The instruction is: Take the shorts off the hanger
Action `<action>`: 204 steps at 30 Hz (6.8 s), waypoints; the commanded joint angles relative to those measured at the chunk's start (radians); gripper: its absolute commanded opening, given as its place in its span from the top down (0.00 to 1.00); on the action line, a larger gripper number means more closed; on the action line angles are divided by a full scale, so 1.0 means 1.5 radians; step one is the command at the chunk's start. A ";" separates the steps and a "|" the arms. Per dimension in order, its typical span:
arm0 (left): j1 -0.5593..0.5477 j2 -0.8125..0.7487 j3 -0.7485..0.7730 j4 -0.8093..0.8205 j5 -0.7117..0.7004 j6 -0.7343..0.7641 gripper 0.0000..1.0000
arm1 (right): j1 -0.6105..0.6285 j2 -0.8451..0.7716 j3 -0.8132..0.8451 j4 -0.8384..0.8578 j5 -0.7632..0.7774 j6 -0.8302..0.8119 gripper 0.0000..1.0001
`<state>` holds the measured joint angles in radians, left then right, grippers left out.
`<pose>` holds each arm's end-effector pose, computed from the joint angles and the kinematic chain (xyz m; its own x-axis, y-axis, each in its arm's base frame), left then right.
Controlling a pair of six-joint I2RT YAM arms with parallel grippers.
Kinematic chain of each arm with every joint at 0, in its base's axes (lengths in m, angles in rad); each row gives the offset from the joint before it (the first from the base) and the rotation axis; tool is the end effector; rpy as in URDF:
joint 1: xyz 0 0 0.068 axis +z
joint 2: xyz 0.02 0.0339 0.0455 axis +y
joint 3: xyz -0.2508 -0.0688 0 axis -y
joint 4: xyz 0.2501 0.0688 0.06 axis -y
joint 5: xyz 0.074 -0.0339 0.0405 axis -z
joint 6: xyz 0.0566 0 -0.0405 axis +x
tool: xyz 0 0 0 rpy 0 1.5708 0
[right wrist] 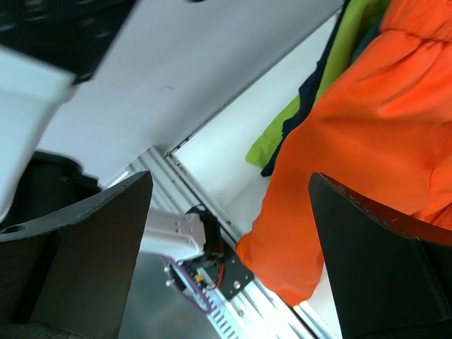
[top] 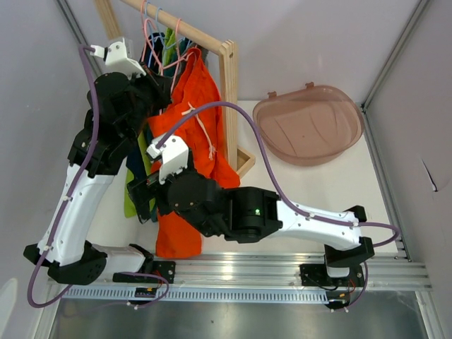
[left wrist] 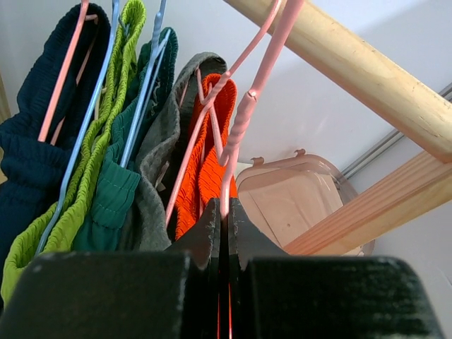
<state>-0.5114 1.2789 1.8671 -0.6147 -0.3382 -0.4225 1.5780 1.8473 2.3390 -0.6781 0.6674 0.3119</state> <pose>0.2272 -0.1060 0.5390 -0.0918 -0.3921 -0.9154 0.1478 0.9037 -0.4019 0.0322 0.3973 0.5038 -0.2411 0.0085 -0.9705 -0.7521 0.6303 0.1924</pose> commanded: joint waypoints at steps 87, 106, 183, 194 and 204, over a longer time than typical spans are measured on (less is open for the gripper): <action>0.062 -0.322 -0.183 -0.132 0.230 0.036 1.00 | -0.221 -0.504 -0.402 0.398 0.290 -0.471 1.00; 0.051 -0.313 -0.235 -0.104 0.138 0.073 1.00 | -0.847 -0.001 0.152 0.343 -0.208 -0.338 1.00; 0.108 0.168 0.231 -0.077 0.277 0.204 0.47 | -0.828 -0.821 -1.048 0.206 -0.155 0.087 0.01; 0.122 0.234 0.215 -0.070 0.236 0.220 0.54 | -0.821 -0.839 -1.051 0.200 -0.159 0.088 0.01; 0.126 0.216 0.215 -0.075 0.287 0.200 0.49 | -0.820 -0.840 -1.064 0.205 -0.162 0.089 0.01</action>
<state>-0.3347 1.6474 2.1838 -0.7448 0.0437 -0.1143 0.3412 0.5941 0.7498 -0.3874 0.4343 0.4339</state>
